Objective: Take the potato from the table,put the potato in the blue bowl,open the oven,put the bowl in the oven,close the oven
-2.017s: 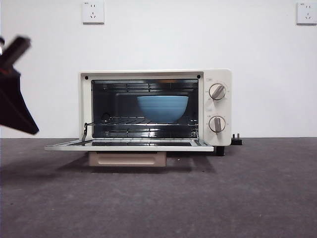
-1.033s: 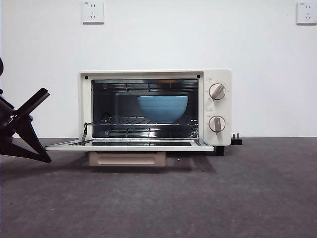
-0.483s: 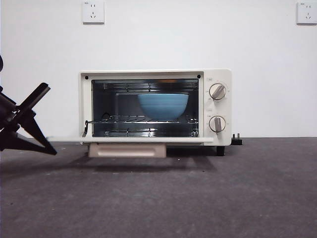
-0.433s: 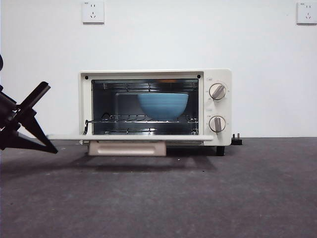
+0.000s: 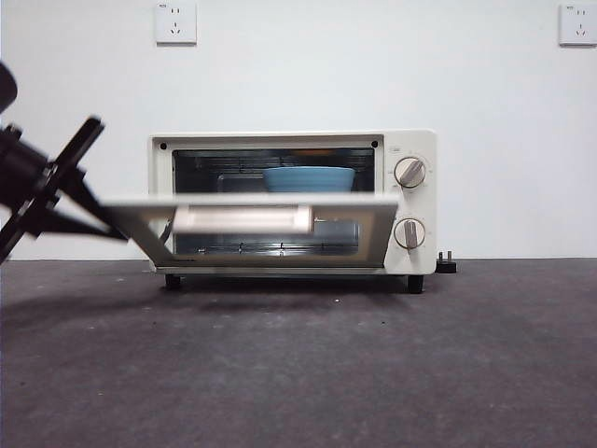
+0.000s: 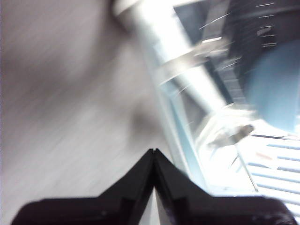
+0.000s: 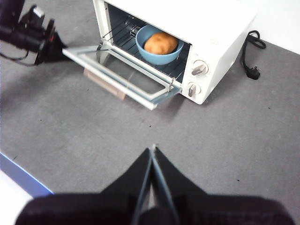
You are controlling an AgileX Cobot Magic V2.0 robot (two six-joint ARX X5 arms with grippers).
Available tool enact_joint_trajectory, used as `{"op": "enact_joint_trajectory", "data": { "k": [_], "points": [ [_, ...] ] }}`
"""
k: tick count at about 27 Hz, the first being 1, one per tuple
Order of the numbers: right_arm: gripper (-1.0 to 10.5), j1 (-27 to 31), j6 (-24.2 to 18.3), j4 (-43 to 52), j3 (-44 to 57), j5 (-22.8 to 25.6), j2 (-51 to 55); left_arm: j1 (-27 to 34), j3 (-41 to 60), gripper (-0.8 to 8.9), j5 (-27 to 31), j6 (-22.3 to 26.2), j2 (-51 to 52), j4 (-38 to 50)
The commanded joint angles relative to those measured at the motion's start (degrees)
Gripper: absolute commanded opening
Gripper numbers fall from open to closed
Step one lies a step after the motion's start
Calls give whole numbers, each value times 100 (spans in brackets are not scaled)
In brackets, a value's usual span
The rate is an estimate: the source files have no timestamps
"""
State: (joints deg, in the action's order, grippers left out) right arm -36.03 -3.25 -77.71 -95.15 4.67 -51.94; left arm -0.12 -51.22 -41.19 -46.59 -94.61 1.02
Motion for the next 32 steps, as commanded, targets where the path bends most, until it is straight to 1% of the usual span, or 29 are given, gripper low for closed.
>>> {"op": "enact_joint_trajectory", "data": {
  "k": [1, 4, 10, 19, 23, 26, 30, 32],
  "points": [
    [-8, -11, 26, -103, 39, 0, 9, -72, -361, -6, -122, -17, -20, -28],
    [-8, -11, 44, -103, 39, 0, 9, -111, -693, -6, -83, 33, -20, -181],
    [-8, -11, 68, -103, 39, 28, 7, -146, -1097, -7, -28, 24, -20, -188],
    [-8, -11, 116, -101, 39, 33, -4, -146, -1506, -7, 383, -85, -20, -190],
    [-8, -11, 120, -101, 39, 339, -31, -146, -1666, -6, 383, -122, -20, -166],
    [-8, -11, 162, -101, 39, 459, -46, -146, -1759, -7, 278, -120, -20, -164],
    [-8, -11, 262, -101, 42, 461, -79, -146, -1786, -7, -48, -98, -20, -166],
    [-7, -11, 310, -101, 42, 588, -107, -146, -1786, -7, -262, -72, -20, -166]
  ]
}}
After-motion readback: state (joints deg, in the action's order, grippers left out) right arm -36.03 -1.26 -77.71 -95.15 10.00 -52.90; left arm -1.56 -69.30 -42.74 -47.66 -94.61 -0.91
